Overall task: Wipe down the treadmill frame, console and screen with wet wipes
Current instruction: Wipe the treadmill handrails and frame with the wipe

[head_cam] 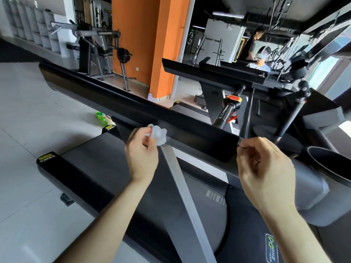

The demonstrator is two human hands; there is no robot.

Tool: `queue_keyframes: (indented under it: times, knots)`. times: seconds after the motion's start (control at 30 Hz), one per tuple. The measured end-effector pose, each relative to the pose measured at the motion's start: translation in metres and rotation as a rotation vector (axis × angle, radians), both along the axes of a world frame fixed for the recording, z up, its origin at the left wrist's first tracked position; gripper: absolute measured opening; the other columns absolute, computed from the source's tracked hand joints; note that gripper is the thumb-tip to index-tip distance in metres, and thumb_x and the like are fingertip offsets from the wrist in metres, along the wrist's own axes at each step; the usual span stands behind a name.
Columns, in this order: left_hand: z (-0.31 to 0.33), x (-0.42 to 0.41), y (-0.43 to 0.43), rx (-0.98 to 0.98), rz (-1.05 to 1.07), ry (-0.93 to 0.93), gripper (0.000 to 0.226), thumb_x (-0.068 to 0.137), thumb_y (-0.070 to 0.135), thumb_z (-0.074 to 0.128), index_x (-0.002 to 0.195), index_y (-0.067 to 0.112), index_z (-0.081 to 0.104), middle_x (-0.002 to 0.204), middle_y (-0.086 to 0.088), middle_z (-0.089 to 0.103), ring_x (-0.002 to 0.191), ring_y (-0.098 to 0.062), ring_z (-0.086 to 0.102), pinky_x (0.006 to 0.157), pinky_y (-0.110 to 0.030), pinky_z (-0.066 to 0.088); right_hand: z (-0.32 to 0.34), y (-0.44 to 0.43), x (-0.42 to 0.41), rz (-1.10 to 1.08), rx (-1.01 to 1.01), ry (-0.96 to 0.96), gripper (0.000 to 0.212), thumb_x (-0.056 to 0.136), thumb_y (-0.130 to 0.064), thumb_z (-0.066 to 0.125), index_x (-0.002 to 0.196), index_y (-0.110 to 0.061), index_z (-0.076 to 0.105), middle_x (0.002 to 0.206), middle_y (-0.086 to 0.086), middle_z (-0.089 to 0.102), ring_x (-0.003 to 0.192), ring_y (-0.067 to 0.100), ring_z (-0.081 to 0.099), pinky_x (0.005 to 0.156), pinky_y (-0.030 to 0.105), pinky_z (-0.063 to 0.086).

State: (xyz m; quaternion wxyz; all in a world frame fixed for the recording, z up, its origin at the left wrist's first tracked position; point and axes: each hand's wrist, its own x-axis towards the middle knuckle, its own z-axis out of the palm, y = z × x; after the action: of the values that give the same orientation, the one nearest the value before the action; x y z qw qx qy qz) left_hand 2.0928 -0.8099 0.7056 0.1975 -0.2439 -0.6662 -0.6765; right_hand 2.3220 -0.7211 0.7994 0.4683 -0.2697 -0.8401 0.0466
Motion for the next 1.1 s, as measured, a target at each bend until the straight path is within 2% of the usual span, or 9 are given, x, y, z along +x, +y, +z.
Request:
queue_keyframes:
  times: [0.1, 0.23, 0.33, 0.5, 0.7, 0.83, 0.93, 1.0, 1.1]
  knots:
    - [0.005, 0.001, 0.001, 0.029, 0.027, -0.02, 0.013, 0.095, 0.006, 0.06, 0.095, 0.011, 0.072, 0.095, 0.003, 0.065, 0.087, -0.018, 0.063, 0.079, -0.04, 0.053, -0.003, -0.001, -0.006, 0.0, 0.004, -0.008, 0.011, 0.088, -0.012, 0.069, 0.095, -0.02, 0.066, 0.077, -0.009, 0.06, 0.061, 0.006, 0.053, 0.056, 0.027, 0.04]
    - [0.018, 0.054, 0.016, 0.046, -0.157, 0.207, 0.008, 0.096, 0.0, 0.063, 0.094, 0.004, 0.07, 0.095, 0.001, 0.063, 0.087, -0.011, 0.061, 0.073, -0.02, 0.047, -0.009, -0.005, -0.023, -0.012, 0.01, -0.048, 0.025, 0.087, -0.016, 0.07, 0.111, -0.02, 0.064, 0.075, -0.011, 0.058, 0.06, 0.01, 0.052, 0.055, 0.023, 0.037]
    - [0.024, 0.049, 0.019, 0.041, -0.21, 0.321, 0.011, 0.093, -0.009, 0.065, 0.093, 0.0, 0.07, 0.095, -0.004, 0.061, 0.082, -0.016, 0.062, 0.066, -0.03, 0.051, -0.013, -0.01, -0.038, -0.028, 0.073, -0.082, 0.034, 0.085, -0.013, 0.072, 0.118, -0.019, 0.064, 0.084, -0.009, 0.064, 0.06, 0.015, 0.054, 0.053, 0.026, 0.041]
    - [0.031, -0.043, 0.0, 0.121, -0.038, 0.089, 0.01, 0.09, -0.002, 0.062, 0.086, 0.005, 0.068, 0.09, -0.001, 0.062, 0.082, -0.02, 0.061, 0.073, -0.043, 0.051, -0.021, -0.022, -0.067, -0.032, 0.201, -0.119, 0.042, 0.084, -0.011, 0.076, 0.125, -0.013, 0.068, 0.079, -0.004, 0.066, 0.056, 0.024, 0.063, 0.041, 0.034, 0.048]
    - [0.03, -0.057, -0.018, 0.053, -0.057, 0.149, 0.011, 0.093, -0.001, 0.066, 0.088, 0.007, 0.071, 0.089, -0.001, 0.066, 0.079, -0.013, 0.064, 0.072, -0.022, 0.049, -0.033, -0.042, -0.12, 0.133, 0.129, -0.142, 0.047, 0.094, -0.016, 0.067, 0.14, -0.015, 0.057, 0.086, -0.005, 0.062, 0.062, 0.018, 0.062, 0.047, 0.039, 0.052]
    - [0.032, -0.021, -0.014, 0.009, -0.436, 0.295, 0.027, 0.088, -0.007, 0.069, 0.107, 0.01, 0.078, 0.103, 0.003, 0.07, 0.095, -0.009, 0.07, 0.08, -0.033, 0.058, -0.036, -0.054, -0.142, 0.156, 0.038, -0.071, 0.04, 0.095, -0.015, 0.064, 0.135, -0.017, 0.06, 0.101, -0.007, 0.06, 0.072, 0.012, 0.063, 0.056, 0.032, 0.056]
    - [0.035, -0.04, -0.023, -0.009, -0.574, 0.361, 0.046, 0.085, -0.018, 0.064, 0.119, 0.012, 0.075, 0.112, 0.006, 0.072, 0.105, -0.007, 0.07, 0.089, -0.032, 0.058, -0.039, -0.064, -0.153, 0.062, 0.033, -0.016, 0.036, 0.092, -0.017, 0.069, 0.127, -0.014, 0.066, 0.101, -0.006, 0.059, 0.074, 0.009, 0.06, 0.063, 0.012, 0.048]
    - [0.033, -0.063, -0.034, -0.058, -0.583, 0.363, 0.047, 0.085, -0.02, 0.06, 0.12, 0.009, 0.073, 0.114, 0.007, 0.073, 0.106, -0.006, 0.069, 0.09, -0.028, 0.057, -0.04, -0.068, -0.168, 0.049, 0.06, 0.001, 0.033, 0.09, -0.015, 0.073, 0.122, -0.013, 0.068, 0.101, -0.005, 0.059, 0.075, 0.008, 0.057, 0.066, 0.006, 0.04]
    - [0.025, -0.101, -0.053, -0.08, -0.416, 0.242, 0.024, 0.091, -0.005, 0.067, 0.109, 0.01, 0.07, 0.098, 0.005, 0.07, 0.086, -0.012, 0.068, 0.073, -0.027, 0.056, -0.039, -0.073, -0.206, 0.018, 0.104, -0.001, 0.03, 0.088, 0.002, 0.068, 0.114, -0.012, 0.068, 0.102, 0.001, 0.059, 0.073, 0.02, 0.058, 0.059, 0.018, 0.041]
